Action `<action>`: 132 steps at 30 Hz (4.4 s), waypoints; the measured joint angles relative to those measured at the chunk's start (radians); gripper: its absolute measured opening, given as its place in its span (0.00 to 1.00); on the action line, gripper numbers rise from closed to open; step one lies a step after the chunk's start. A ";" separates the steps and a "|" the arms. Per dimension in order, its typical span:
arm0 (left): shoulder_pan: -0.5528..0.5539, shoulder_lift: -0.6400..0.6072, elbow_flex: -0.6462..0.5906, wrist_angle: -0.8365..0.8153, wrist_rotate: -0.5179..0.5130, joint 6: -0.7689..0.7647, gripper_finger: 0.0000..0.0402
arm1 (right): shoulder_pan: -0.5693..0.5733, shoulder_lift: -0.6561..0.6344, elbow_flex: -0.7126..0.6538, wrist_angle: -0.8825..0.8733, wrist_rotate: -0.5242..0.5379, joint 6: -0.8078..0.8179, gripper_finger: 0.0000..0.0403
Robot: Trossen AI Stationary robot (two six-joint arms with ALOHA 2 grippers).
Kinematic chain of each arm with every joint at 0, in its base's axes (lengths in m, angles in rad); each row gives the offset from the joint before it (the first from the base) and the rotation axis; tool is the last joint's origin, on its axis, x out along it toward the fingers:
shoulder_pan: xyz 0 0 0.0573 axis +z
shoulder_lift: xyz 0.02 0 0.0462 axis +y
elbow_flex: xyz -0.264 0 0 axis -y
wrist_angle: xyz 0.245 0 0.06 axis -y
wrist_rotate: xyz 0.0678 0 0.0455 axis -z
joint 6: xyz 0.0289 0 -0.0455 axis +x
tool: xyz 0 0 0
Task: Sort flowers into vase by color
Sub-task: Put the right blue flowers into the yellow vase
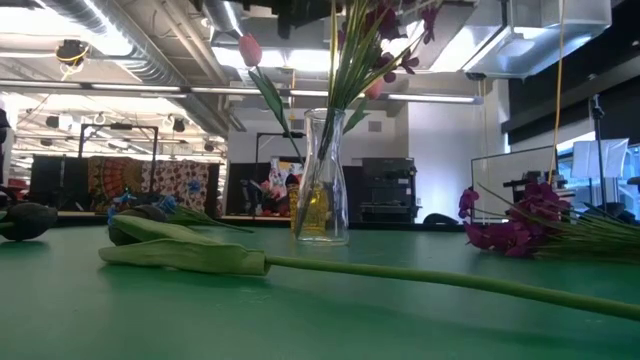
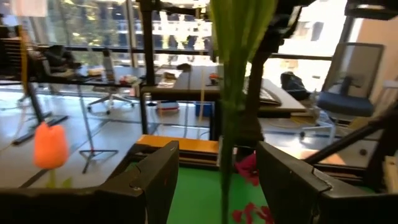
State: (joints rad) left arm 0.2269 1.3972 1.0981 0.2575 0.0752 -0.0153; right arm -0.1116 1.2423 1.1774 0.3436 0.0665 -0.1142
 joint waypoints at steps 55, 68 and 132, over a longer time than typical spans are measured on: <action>0.054 -0.066 0.000 0.013 -0.068 0.003 0.01 | 0.000 -0.102 0.000 -0.202 -0.164 0.012 0.60; 0.194 -0.206 0.000 -0.065 -0.009 0.026 0.01 | 0.000 -0.182 -0.003 -0.428 -0.164 0.004 0.67; 0.378 0.412 -0.421 0.994 0.271 -0.210 0.02 | 0.000 -0.484 -0.699 -0.014 0.048 0.168 0.67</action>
State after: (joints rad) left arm 0.6044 1.8096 0.6773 1.2518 0.3464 -0.2256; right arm -0.1116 0.7582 0.4782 0.3298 0.1146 0.0536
